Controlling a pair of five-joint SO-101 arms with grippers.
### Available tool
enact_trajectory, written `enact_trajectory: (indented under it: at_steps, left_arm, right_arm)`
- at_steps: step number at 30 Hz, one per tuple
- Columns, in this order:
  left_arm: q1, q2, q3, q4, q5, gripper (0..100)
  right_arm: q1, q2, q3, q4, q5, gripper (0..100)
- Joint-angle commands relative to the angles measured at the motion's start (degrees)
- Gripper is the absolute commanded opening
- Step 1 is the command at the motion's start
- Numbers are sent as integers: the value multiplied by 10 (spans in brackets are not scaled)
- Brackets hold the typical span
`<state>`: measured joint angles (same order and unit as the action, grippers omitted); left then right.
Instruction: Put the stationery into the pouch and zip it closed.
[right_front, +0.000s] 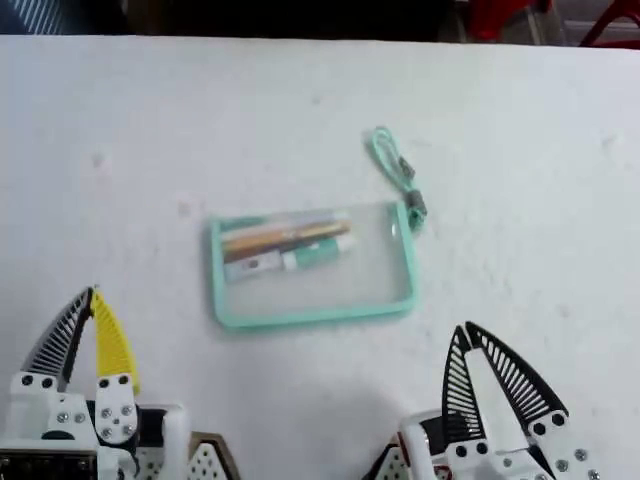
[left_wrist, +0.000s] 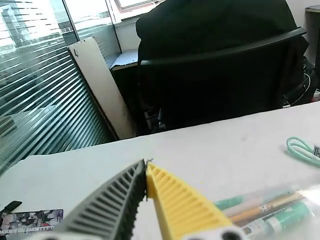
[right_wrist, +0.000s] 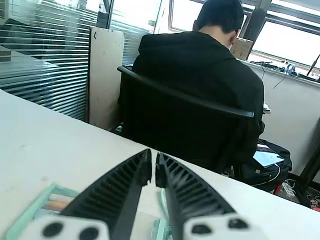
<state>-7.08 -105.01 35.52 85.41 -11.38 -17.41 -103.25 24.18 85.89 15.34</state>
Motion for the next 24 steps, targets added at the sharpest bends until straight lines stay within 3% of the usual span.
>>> enact_trajectory:
  at_steps: [1, 8, 14, 24]
  left_arm:
    - [3, 2, 21, -50, -6, 24]
    - [6, 2, 207, -159, -2, 24]
    - [7, 3, 346, -257, 29, 24]
    - [7, 3, 526, -382, 32, 27]
  right_arm:
    - [-2, -2, 36, -44, -4, 17]
    - [-1, -1, 227, -161, 6, 17]
    - [-5, -1, 451, -318, 120, 18]
    - [-2, -1, 667, -547, 121, 18]
